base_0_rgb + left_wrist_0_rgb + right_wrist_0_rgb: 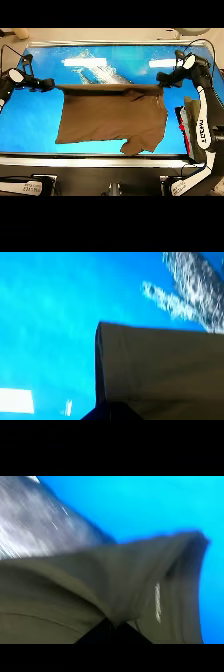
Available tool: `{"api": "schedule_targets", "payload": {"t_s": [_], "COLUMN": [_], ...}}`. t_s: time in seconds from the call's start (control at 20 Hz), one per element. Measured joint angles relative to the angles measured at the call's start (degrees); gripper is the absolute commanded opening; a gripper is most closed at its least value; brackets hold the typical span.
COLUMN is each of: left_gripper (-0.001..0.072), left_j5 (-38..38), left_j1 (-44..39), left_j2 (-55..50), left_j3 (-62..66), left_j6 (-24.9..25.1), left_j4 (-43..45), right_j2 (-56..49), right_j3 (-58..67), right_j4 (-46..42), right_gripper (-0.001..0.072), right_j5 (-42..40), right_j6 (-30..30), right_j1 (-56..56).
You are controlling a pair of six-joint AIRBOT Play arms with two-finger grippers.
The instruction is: Fold the shirts.
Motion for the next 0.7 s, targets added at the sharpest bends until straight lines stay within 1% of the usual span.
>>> {"api": "schedule_targets", "payload": {"t_s": [0.1,0.15,0.2,0.25,0.3,0.35,0.4,0.55,0.6,0.7], "left_gripper": [0.0023,0.0024,0.0098,0.0319,0.0478,0.0481,0.0481,0.0481,0.0481,0.0481], "left_j5": [-7.50,-9.86,-11.04,-11.72,-11.89,-12.48,-13.62,-17.53,-19.21,-20.24], "left_j1": [0.02,-0.17,-0.37,-0.42,-0.39,-0.13,0.44,3.43,4.46,6.01], "left_j2": [-0.26,-0.46,-0.79,-1.18,-1.53,-1.68,-1.49,1.03,2.64,6.60], "left_j3": [-2.08,-4.11,-6.23,-8.24,-9.55,-10.21,-10.47,-11.93,-13.81,-20.39], "left_j6": [0.85,0.87,0.83,0.55,0.04,-0.42,-0.35,0.52,0.92,1.86], "left_j4": [-0.07,-0.13,-0.11,-0.26,-0.66,-1.25,-1.75,-2.05,-2.05,-2.21], "right_j2": [0.02,-0.04,-0.15,-0.31,-0.35,-0.02,0.79,5.38,7.72,12.98], "right_j3": [-2.34,-4.52,-6.75,-8.96,-10.43,-11.26,-11.87,-14.75,-17.40,-24.68], "right_j4": [-1.86,-2.21,-1.84,-1.22,-0.46,0.04,0.15,-1.42,-2.29,-3.32], "right_gripper": [0.0021,0.0021,0.0044,0.0205,0.0353,0.0396,0.0409,0.0403,0.0403,0.0403], "right_j5": [7.93,9.94,10.67,10.71,10.82,11.30,12.50,16.61,17.18,17.22], "right_j6": [-0.11,0.22,0.52,1.05,1.55,1.86,1.84,0.79,0.72,0.17], "right_j1": [-0.70,-0.85,-0.81,-0.46,-0.02,0.15,0.07,-1.92,-3.08,-4.96]}}
